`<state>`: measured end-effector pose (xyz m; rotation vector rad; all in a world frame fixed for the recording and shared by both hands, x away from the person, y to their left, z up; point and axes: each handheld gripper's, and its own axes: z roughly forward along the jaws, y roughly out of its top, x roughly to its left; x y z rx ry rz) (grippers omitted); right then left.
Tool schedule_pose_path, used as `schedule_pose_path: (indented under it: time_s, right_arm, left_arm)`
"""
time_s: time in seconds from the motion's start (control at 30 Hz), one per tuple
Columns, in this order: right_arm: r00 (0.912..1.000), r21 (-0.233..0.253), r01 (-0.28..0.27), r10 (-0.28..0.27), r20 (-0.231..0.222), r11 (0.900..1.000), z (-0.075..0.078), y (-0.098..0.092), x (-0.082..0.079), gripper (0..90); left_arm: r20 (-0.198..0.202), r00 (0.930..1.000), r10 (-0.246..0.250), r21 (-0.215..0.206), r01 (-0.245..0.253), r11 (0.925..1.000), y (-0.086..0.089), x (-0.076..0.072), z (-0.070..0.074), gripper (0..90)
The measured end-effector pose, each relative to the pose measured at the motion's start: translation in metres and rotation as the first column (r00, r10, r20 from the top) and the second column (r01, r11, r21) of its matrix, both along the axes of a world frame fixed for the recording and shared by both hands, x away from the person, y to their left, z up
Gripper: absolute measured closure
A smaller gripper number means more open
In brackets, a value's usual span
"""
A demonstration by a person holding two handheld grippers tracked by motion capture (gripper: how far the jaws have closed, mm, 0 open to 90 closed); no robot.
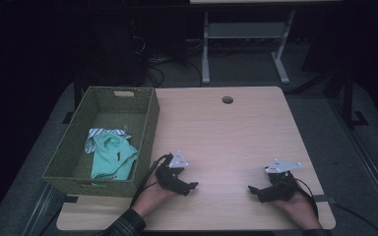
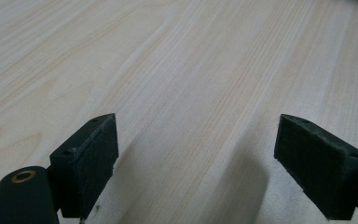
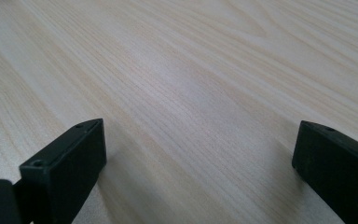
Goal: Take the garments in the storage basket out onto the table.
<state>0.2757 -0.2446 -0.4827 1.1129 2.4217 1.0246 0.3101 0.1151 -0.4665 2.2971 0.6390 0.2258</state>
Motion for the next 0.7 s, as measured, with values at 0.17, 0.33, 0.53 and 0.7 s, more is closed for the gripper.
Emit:
schedule_pose_path:
  time_s: [0.17,0.33,0.53,0.7]
  right_arm:
    - [1.0,0.0,0.005,-0.005,-0.003,1.0,0.0,0.0,0.0,2.5]
    - [1.0,-0.001,0.003,-0.003,-0.002,1.0,0.0,0.0,0.0,2.5]
    - [0.9999,0.0,0.008,-0.008,-0.008,1.0,0.0,0.001,0.0,2.5]
    - [1.0,0.001,0.001,-0.001,-0.003,1.0,0.0,0.001,0.001,2.4]
  left_arm:
    - [0.014,0.9999,0.009,-0.012,-0.008,0.9999,0.001,0.001,0.006,13.2]
    - [0.008,1.0,0.003,-0.013,-0.002,0.9999,0.002,0.001,0.008,13.1]
    - [0.018,0.9998,0.012,-0.016,-0.011,0.9998,0.001,0.0,0.012,13.2]
    - [0.016,0.9999,0.006,-0.02,-0.006,0.9998,0.001,0.001,0.014,13.2]
